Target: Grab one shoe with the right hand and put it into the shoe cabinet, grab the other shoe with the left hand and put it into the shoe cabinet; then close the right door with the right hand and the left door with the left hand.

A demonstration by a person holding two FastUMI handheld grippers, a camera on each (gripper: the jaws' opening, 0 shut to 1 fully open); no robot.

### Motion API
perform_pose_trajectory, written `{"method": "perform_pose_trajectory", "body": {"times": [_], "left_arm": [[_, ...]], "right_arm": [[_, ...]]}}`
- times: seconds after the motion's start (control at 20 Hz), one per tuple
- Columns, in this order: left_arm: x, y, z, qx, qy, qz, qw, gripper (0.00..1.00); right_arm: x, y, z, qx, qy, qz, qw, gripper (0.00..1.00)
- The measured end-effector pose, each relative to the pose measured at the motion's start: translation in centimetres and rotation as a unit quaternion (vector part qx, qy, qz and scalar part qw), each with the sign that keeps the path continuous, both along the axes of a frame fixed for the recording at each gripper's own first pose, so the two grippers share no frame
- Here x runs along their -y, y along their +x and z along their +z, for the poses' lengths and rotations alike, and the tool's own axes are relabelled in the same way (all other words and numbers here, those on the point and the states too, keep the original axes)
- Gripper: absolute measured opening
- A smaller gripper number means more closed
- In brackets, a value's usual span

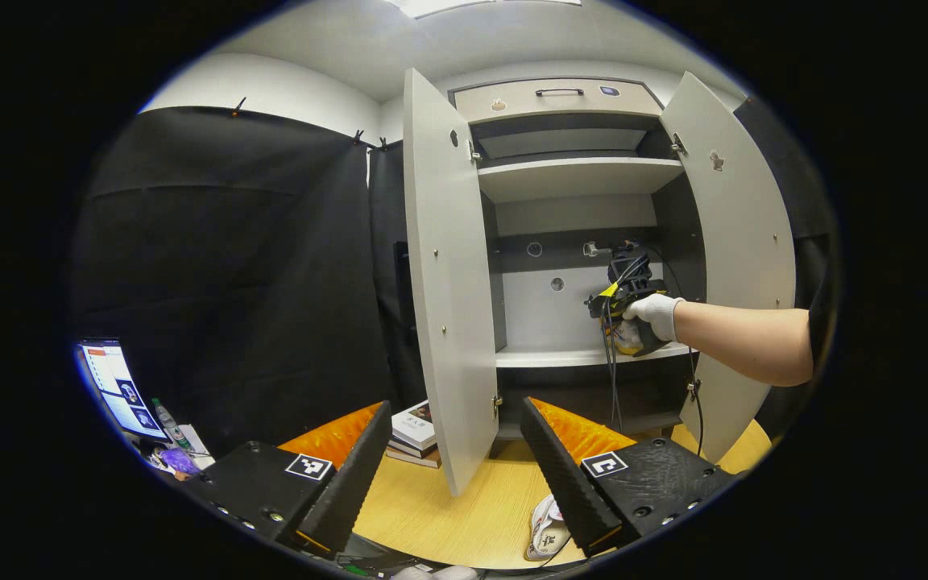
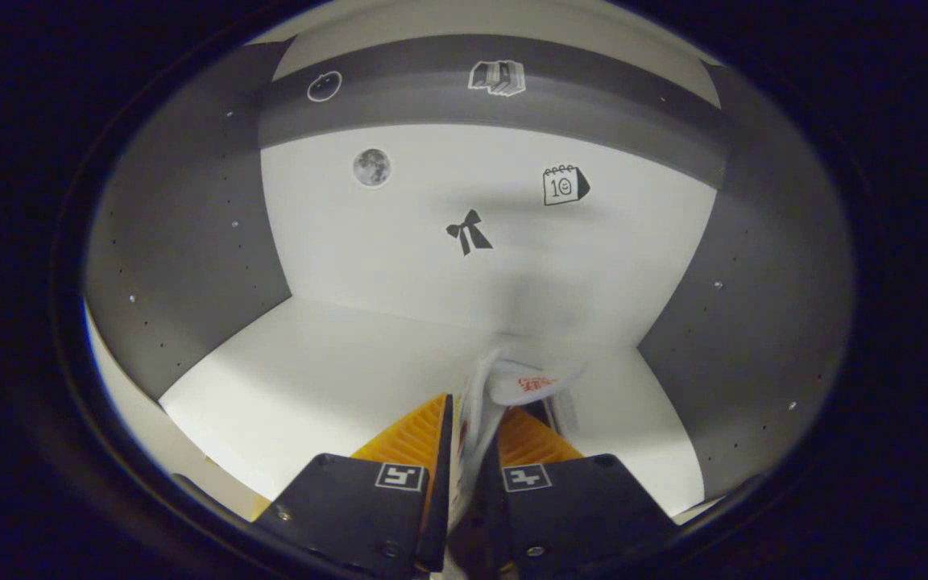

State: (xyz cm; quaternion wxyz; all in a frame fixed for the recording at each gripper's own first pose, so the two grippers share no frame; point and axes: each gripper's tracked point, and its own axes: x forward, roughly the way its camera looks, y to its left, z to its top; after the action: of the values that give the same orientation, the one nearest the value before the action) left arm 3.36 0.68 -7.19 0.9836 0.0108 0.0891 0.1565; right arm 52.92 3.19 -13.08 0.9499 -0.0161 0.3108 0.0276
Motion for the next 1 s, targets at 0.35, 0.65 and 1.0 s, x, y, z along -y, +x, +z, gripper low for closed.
{"method": "perform_pose_trajectory", "body": {"times": [0.35,0.65,1.0], "left_arm": [[-1.0,-0.9,0.1,0.01,-0.006,-0.003,1.0,0.96],[-1.8,-1.4,0.4,0.019,-0.012,-0.027,0.999,0.96],[-2.1,-1.6,0.7,0.026,-0.03,-0.072,0.997,0.96]], "right_arm": [[0.0,-3.1,5.3,0.076,0.037,-0.009,0.996,0.63],[0.3,-11.5,15.1,0.227,0.047,-0.002,0.973,1.0],[0.9,-25.5,17.2,0.295,0.098,0.009,0.95,1.0]]}}
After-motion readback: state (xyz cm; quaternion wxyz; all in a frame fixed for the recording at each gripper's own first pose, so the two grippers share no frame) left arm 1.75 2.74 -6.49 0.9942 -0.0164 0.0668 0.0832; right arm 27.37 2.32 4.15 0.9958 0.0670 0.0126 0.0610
